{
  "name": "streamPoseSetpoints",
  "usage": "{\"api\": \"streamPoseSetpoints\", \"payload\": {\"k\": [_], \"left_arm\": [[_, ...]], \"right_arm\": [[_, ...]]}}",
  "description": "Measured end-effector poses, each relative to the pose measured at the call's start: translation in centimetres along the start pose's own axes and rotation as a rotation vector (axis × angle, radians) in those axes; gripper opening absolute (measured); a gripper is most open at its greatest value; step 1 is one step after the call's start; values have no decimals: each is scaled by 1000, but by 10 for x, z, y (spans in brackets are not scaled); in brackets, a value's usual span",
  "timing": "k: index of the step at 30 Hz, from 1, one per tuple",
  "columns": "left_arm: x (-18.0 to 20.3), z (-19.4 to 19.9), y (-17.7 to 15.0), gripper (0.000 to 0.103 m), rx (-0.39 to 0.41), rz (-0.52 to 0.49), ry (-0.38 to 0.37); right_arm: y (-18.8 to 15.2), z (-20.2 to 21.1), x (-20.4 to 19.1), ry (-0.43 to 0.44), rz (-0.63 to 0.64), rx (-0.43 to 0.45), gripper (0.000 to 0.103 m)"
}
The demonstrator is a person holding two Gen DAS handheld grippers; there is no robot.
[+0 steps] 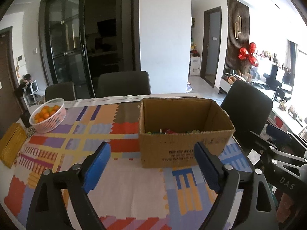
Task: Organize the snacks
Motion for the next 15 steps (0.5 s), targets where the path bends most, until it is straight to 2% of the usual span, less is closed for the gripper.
{"api": "streamPoseSetpoints", "payload": {"k": [5,15], "left_arm": [[-2,21,-22,99,24,6,24],[1,54,-52,103,46,15,12]], "right_arm": [[-21,19,-3,-20,8,17,78],[-48,60,-8,-71,45,70,87]]}}
Point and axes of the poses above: each gripper's, at about its wrist camera, not at the fingertips, and z roughly against the way its jaws point, x to its right, y to its top, the point moved 6 cm from there along -z, roughly the way its jaws point, and after that the axes turned 11 degrees about -x, right-handed, at the moved point
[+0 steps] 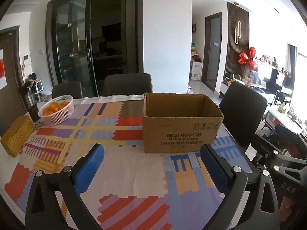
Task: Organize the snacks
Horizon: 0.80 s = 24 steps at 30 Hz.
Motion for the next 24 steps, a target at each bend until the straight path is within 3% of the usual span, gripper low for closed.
{"api": "streamPoseSetpoints", "payload": {"k": [24], "left_arm": [[7,44,-19,103,49,-21,13]], "right_arm": [[-29,41,5,-7,-21,24,89]]}}
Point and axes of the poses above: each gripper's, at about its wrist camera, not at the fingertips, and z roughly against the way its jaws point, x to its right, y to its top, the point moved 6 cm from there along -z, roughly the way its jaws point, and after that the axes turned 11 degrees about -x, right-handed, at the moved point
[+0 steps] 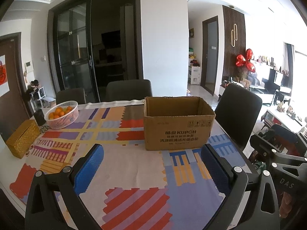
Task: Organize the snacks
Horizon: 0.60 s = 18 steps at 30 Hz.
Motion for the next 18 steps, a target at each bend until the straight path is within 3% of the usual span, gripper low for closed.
{"api": "streamPoseSetpoints", "payload": {"k": [18], "left_arm": [[3,6,2,103,20,-5,-11]], "right_arm": [[-1,4,5,3,-7,-6,89]]}}
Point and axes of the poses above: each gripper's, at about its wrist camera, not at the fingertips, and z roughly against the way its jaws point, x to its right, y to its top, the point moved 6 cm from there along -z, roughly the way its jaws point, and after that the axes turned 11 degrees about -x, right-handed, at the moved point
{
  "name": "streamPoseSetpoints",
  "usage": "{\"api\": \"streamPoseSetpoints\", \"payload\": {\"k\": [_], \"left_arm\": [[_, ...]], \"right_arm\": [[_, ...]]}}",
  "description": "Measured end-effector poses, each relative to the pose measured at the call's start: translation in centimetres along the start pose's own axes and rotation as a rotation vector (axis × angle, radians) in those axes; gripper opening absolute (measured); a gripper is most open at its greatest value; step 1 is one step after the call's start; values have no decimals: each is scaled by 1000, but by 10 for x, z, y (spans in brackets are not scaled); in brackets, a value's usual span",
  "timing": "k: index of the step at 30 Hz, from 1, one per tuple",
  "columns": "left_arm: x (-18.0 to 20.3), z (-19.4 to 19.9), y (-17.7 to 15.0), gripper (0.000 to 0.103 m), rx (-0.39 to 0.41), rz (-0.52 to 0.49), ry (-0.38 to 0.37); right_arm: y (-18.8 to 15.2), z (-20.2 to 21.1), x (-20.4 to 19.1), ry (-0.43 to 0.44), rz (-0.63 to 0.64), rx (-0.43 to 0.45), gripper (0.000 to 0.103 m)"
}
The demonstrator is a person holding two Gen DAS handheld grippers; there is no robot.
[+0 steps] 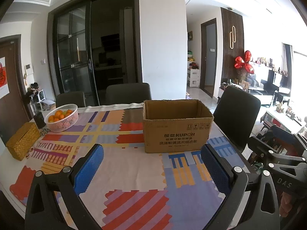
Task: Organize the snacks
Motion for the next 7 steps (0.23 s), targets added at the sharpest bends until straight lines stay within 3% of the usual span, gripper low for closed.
{"api": "streamPoseSetpoints", "payload": {"k": [7], "left_arm": [[-2,0,0,103,16,6,14]], "right_arm": [[0,0,2,-3,4,-3,89]]}}
Point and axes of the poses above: each gripper's, at about its wrist camera, not at the fingertips, and z roughly against the way its jaws point, x to its right, y to its top, the point moved 6 cm from there along -z, roughly the way its jaws point, and after that the axes turned 11 degrees about -x, right-handed, at the moved point
